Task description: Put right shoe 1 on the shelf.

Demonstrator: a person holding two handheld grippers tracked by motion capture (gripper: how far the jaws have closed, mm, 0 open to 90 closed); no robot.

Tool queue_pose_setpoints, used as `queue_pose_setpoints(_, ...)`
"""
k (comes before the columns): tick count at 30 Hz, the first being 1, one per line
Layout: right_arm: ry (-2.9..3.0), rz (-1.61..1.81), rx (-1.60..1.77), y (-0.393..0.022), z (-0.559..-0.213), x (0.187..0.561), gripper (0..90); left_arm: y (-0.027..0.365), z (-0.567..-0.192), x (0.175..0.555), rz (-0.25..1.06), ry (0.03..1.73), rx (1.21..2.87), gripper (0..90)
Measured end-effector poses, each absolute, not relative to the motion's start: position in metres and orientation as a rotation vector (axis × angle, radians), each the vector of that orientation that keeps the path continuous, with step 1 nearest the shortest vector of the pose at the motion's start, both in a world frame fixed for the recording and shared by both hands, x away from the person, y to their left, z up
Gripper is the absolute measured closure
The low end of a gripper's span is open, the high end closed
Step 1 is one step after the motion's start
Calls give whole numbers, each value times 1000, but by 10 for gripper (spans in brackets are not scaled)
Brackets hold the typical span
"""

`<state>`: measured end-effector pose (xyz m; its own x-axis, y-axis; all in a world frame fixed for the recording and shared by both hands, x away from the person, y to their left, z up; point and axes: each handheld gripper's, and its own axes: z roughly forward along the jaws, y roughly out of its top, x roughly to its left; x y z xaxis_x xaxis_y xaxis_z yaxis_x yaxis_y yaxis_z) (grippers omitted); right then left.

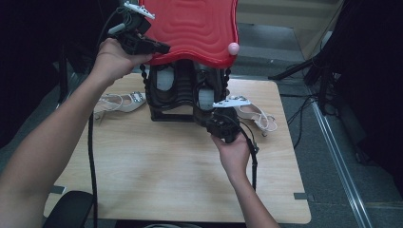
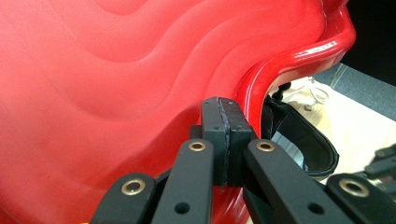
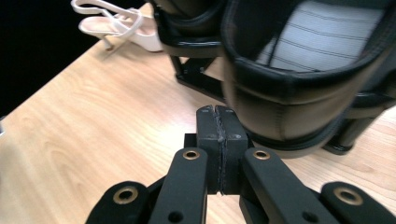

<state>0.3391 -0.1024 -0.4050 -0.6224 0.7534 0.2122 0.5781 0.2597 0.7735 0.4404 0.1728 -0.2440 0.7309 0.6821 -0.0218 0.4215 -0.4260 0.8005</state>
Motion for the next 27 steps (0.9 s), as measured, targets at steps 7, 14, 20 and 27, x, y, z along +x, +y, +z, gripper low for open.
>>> queue_pose_setpoints(7, 2335, 1308, 1251, -105, -404, 347, 900, 173, -244, 441, 386, 835, 2084, 900)
queue_pose_setpoints(14, 2306, 1292, 1268, -105, -399, 362, 900, 173, -244, 440, 391, 831, 2088, 900)
queue_pose_setpoints(20, 2274, 1289, 1297, -106, -394, 376, 900, 173, -244, 440, 394, 830, 2087, 900)
queue_pose_setpoints(27, 2266, 1325, 1301, -106, -392, 392, 900, 173, -243, 440, 389, 837, 2089, 900)
